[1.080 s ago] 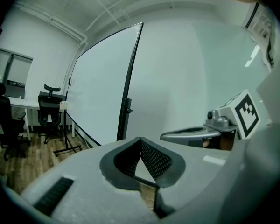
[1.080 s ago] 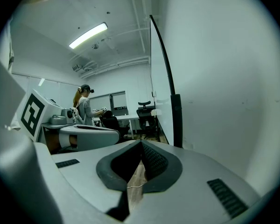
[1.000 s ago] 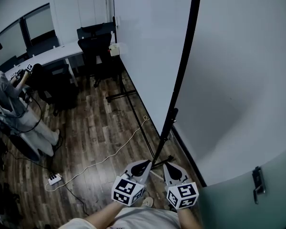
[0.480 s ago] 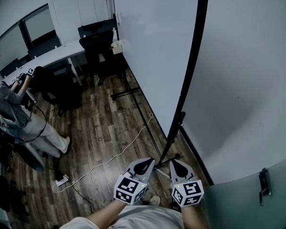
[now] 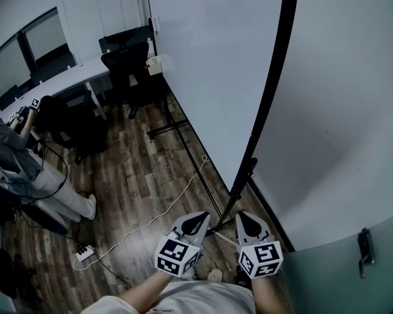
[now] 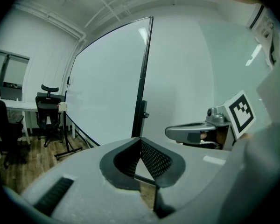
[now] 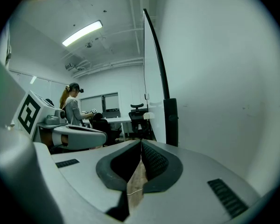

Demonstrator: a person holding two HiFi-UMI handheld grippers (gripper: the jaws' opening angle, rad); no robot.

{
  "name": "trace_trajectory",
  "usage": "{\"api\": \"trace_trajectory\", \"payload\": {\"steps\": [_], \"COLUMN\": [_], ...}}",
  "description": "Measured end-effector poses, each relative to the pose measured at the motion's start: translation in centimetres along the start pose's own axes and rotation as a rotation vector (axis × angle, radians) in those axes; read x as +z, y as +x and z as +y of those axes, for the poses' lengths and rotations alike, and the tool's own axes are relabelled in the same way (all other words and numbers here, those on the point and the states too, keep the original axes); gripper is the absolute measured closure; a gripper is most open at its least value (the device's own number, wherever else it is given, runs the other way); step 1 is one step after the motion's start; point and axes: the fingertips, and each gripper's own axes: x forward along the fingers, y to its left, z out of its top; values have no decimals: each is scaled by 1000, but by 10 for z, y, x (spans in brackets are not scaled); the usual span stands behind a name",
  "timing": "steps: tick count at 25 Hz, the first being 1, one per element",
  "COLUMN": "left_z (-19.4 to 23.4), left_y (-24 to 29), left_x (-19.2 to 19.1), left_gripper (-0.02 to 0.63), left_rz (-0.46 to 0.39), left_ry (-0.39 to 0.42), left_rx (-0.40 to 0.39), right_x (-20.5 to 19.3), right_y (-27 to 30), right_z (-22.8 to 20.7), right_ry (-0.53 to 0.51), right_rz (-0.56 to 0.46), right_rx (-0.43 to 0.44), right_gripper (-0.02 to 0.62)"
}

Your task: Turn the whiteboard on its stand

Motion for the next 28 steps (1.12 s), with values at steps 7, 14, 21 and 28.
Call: {"api": "trace_trajectory", "payload": {"steps": [7,14,21,28], "left_z": [5,13,22,30], "left_y": [20,39,56,71], "left_x": [8,12,20,22], "left_gripper": [595,595,595,595], "left_rz": [-11,-3,10,21], "left_ry": [7,21,25,29], "left_rx": [-16,-21,-20,-18], "right_x": [7,16,27,31], "right_y": [13,29,48,71], "right_z": [-22,-41,-61,-76], "right_ry": [-19,-42,-37,-40], "right_rz": [-5,-7,-2,4], "right_rx": [-46,-71,-94,-95], "right_gripper": [588,578,483,408]}}
